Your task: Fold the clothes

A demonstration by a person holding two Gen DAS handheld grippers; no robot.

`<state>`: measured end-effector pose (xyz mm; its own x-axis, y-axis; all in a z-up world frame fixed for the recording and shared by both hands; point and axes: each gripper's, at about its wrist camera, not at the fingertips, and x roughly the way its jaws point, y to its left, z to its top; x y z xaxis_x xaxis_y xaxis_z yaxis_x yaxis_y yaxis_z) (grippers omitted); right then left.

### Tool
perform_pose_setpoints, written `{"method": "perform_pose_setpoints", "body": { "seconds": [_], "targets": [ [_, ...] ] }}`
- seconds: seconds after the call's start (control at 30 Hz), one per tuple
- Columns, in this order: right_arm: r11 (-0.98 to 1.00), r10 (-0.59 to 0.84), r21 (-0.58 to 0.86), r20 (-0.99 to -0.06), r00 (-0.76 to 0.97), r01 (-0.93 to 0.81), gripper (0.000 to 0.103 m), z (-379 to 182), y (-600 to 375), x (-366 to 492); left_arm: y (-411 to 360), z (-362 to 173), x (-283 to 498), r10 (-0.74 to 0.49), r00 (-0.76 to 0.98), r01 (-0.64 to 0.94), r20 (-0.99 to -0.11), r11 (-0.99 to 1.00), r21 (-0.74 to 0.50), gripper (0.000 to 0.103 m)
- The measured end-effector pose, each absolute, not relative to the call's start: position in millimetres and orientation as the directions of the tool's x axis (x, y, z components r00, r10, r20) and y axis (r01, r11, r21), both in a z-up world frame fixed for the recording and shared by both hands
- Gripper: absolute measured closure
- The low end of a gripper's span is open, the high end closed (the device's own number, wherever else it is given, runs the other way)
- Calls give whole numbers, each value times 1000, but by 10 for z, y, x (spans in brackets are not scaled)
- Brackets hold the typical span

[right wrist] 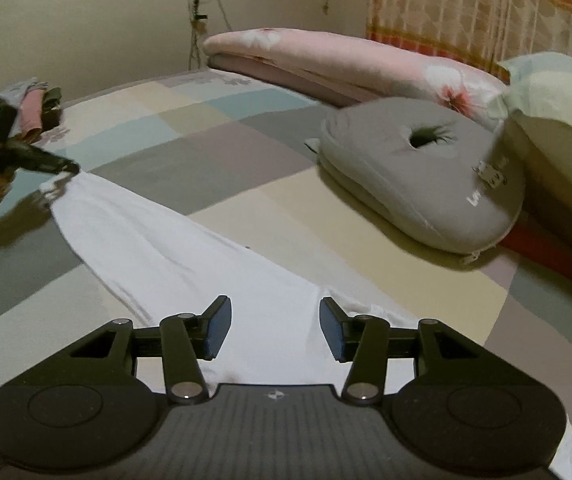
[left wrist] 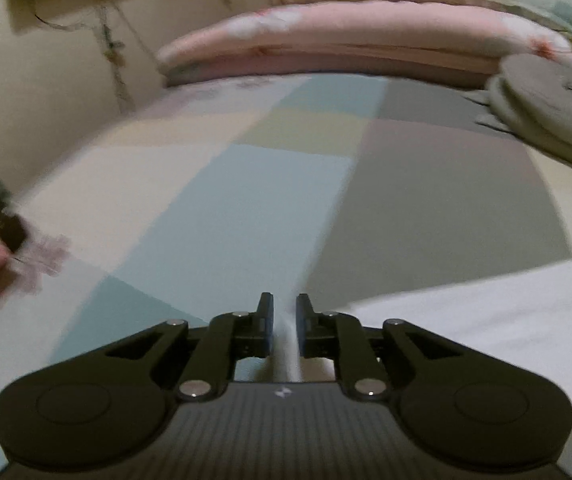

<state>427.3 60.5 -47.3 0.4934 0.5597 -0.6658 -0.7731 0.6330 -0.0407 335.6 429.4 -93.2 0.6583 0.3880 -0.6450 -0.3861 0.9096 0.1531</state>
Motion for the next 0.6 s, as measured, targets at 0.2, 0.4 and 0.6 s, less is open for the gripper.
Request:
{"method": "perform_pose_setpoints", "body": {
  "seconds": [0.2,0.4,0.6],
  "targets": [
    [603,590,-31,-656,471,-797,33,-337,647,3987,3923,-857,3345,256,728,-215,-636,966,143,50],
    [610,578,-34,-664,474,-792,21,-298,703,3695,3838,-1217,3342,166,687,-148,-707,985,87,48],
    [689,485,-100,-672,559,-718,8,-241,275,3374,4035,-1133,3110,315,625,-268,-715,946,183,51]
  ]
}}
